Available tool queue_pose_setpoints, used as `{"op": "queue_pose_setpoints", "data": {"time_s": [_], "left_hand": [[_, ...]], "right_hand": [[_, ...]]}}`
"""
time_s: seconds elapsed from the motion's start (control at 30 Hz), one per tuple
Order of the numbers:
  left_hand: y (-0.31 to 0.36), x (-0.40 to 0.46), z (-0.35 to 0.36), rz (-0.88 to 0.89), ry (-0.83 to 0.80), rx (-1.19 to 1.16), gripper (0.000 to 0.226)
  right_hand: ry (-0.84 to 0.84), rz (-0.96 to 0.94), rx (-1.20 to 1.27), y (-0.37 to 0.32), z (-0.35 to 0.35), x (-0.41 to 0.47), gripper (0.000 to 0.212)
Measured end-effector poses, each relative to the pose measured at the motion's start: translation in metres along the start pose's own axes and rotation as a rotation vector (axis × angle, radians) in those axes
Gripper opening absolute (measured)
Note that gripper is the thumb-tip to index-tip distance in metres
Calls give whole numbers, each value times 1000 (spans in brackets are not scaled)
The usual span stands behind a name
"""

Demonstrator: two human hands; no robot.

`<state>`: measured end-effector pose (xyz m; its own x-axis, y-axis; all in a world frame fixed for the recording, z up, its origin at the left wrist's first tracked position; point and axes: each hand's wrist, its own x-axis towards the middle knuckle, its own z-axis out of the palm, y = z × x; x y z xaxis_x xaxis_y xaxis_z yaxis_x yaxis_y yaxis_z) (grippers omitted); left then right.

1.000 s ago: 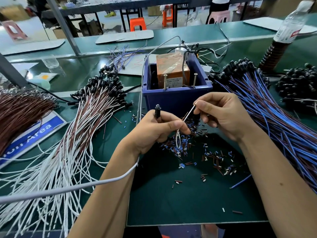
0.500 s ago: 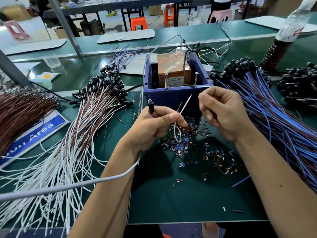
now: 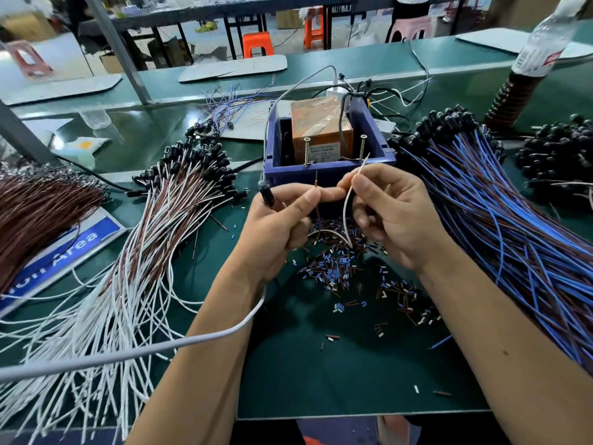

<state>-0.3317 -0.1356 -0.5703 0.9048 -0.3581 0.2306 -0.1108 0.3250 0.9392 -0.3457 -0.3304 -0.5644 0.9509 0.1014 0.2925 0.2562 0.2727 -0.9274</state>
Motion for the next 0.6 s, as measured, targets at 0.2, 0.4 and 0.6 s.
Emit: {"op": "queue_pose_setpoints", "data": {"time_s": [0.2, 0.4, 0.6], "left_hand": [[3, 1, 5, 188, 245, 178, 14], [4, 5, 14, 426, 563, 390, 3], [0, 17, 21, 482, 866, 554, 9]], "right_hand": [[145, -177, -190, 3, 9, 1, 11], [372, -404, -481, 7, 16, -1, 5], [656, -573, -757, 6, 12, 0, 14]]}}
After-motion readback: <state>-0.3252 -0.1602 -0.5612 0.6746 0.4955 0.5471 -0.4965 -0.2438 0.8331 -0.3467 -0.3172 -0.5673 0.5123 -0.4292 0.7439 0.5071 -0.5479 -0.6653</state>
